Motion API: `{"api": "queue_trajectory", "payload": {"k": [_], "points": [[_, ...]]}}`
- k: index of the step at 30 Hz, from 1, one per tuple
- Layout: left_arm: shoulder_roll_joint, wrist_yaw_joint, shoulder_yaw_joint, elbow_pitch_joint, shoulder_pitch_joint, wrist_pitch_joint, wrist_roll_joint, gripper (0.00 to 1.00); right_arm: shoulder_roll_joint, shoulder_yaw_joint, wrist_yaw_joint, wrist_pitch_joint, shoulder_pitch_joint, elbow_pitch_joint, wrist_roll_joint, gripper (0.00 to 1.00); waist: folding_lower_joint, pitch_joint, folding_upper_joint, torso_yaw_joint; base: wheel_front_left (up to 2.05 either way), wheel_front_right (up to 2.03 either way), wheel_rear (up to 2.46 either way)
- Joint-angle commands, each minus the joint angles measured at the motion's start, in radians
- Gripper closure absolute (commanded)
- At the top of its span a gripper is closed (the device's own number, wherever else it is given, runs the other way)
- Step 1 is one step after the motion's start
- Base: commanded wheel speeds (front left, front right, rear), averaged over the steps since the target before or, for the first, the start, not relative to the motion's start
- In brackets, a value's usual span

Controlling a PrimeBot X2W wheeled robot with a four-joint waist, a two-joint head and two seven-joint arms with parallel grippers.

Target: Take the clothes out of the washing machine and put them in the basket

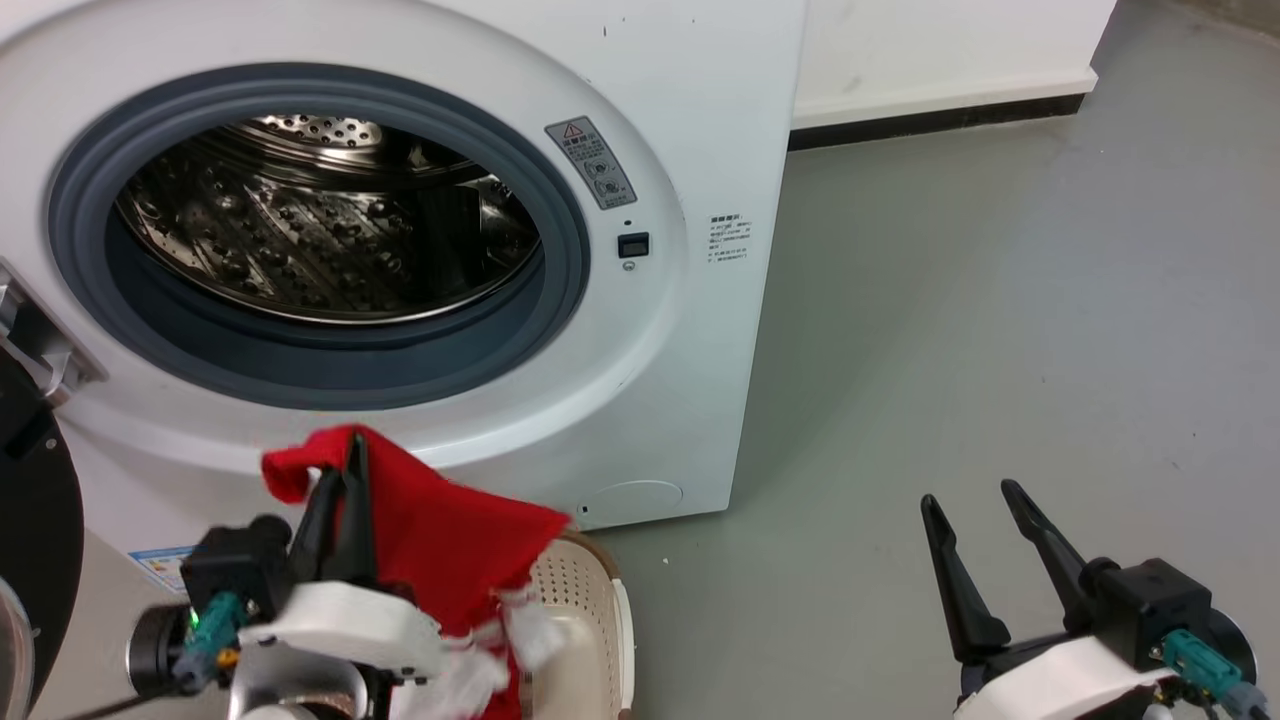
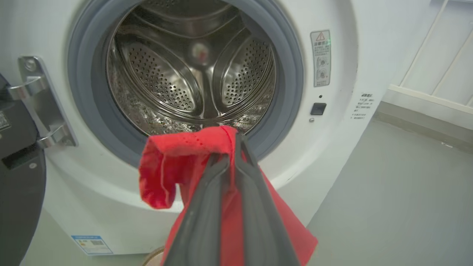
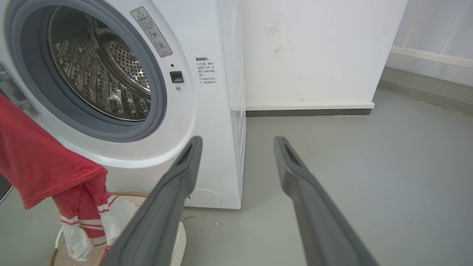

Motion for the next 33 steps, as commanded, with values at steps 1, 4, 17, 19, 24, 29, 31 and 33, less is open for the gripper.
{"api": "queue_trajectory", "payload": {"k": [1, 4, 17, 19, 24, 29, 31, 33], "points": [[-0.007, 0.004, -0.001, 0.012, 0.01, -0.015, -0.005, 1.0, 0.002, 0.003, -0.001, -0.004, -0.022, -0.009, -0.009, 0.0, -0.0003, 0.032, 0.0, -0.002, 0.0, 0.0, 0.0], [-0.029, 0.003, -0.004, 0.089, 0.025, -0.051, -0.022, 1.0, 0.002, 0.003, -0.001, -0.011, -0.036, -0.003, -0.007, 0.0, -0.0003, 0.064, 0.0, -0.003, 0.0, 0.0, 0.0], [-0.077, -0.008, 0.003, 0.447, -0.077, -0.203, -0.058, 1.0, 0.002, 0.024, -0.001, -0.032, -0.128, -0.008, -0.009, 0.0, -0.0003, 0.31, 0.0, -0.012, 0.0, 0.0, 0.0], [-0.076, -0.013, 0.012, 0.498, -0.116, -0.215, -0.059, 1.0, 0.002, 0.027, -0.001, -0.039, -0.155, -0.01, -0.009, 0.0, -0.0003, 0.355, 0.0, -0.018, 0.0, 0.0, 0.0], [-0.07, -0.023, 0.037, 0.626, -0.189, -0.228, -0.054, 1.0, 0.002, 0.044, -0.001, -0.059, -0.197, 0.002, 0.001, 0.0, -0.0003, 0.439, 0.0, -0.039, 0.0, 0.0, 0.0], [-0.063, -0.025, 0.07, 0.714, -0.274, -0.231, -0.038, 1.0, 0.002, 0.056, -0.001, -0.078, -0.236, 0.017, 0.008, 0.0, -0.0003, 0.521, 0.0, -0.056, 0.0, 0.0, 0.0], [-0.061, -0.027, 0.083, 0.747, -0.304, -0.23, -0.029, 1.0, 0.002, 0.063, -0.001, -0.087, -0.247, 0.026, 0.01, 0.0, -0.0003, 0.546, 0.0, -0.062, 0.0, 0.0, 0.0], [-0.058, -0.027, 0.097, 0.781, -0.34, -0.23, -0.024, 1.0, 0.002, 0.071, -0.001, -0.095, -0.262, 0.03, 0.014, 0.0, -0.0003, 0.576, 0.0, -0.069, 0.0, 0.0, 0.0]]}}
